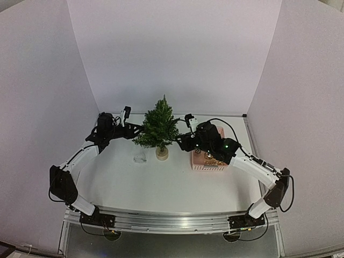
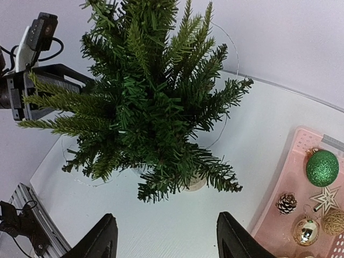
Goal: Decorate the small christmas tree
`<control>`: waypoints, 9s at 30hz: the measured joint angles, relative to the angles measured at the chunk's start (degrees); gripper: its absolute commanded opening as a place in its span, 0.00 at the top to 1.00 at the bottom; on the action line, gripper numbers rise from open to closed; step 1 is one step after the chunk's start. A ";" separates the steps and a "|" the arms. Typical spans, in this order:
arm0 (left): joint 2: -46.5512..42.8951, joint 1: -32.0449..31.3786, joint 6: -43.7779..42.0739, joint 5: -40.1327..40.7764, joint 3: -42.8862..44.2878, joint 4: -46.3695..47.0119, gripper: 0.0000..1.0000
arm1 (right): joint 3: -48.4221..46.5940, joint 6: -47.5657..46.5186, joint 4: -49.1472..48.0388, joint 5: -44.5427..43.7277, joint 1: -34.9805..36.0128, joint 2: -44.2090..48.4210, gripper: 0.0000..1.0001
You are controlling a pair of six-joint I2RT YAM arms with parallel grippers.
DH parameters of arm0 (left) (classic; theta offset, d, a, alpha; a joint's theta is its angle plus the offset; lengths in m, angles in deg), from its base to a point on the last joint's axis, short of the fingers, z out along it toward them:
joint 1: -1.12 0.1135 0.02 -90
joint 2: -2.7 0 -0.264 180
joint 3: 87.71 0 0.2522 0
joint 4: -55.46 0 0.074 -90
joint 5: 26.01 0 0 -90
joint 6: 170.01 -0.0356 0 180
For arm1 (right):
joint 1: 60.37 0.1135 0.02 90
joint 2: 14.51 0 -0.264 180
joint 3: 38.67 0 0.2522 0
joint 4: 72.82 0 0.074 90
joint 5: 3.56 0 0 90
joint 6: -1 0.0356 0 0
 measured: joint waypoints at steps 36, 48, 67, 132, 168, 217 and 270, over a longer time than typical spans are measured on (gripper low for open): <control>-1.84 7.00 -13.08 -0.26 -9.44 2.08 0.47 | 0.20 13.54 -6.24 1.45 -1.43 -13.27 0.53; -2.59 3.81 -19.07 -6.97 -11.00 -1.39 0.47 | 0.97 13.63 -6.72 1.61 -7.28 -13.27 0.52; -2.90 -6.26 -21.65 -6.68 -14.89 4.04 0.49 | -0.08 9.75 -6.75 7.13 -13.22 -13.29 0.48; -15.71 7.59 -12.94 16.71 -25.47 -4.64 0.07 | -12.30 0.93 28.39 11.98 -29.65 -26.99 0.25; -17.14 8.03 -13.30 22.14 -27.35 3.07 0.06 | -11.21 8.54 30.82 9.40 -26.60 -33.92 0.51; -19.06 8.34 -15.87 15.36 -29.00 7.31 0.04 | -39.44 -4.83 31.53 33.06 -13.60 -14.54 0.55; -18.60 8.34 -16.42 14.47 -29.06 6.42 0.04 | -17.51 -5.66 30.50 33.06 -13.36 -7.80 0.59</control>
